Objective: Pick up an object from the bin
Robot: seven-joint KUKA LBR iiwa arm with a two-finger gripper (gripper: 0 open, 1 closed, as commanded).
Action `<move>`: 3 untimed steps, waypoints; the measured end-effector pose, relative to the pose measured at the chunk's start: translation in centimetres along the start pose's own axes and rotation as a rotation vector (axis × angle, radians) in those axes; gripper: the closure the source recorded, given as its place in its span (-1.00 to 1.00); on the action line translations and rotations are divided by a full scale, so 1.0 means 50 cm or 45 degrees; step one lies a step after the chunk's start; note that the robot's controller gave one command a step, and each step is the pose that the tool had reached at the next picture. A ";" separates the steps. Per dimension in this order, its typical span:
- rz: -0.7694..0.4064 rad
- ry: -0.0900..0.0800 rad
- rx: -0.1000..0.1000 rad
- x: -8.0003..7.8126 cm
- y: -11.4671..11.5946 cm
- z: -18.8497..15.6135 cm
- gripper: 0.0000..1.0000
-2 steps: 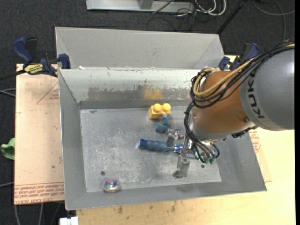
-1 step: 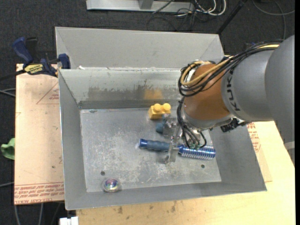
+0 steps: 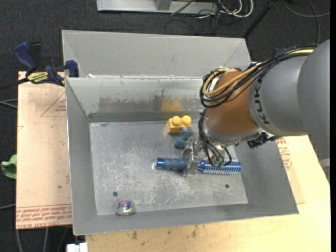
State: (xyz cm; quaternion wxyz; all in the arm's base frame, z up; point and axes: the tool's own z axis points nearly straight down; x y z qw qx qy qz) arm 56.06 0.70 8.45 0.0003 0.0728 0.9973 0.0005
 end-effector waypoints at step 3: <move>-0.567 -0.008 0.000 -0.180 -0.026 -0.329 1.00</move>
Offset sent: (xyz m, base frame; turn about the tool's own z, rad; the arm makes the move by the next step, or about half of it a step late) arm 0.0367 -0.0444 -0.0145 -0.0220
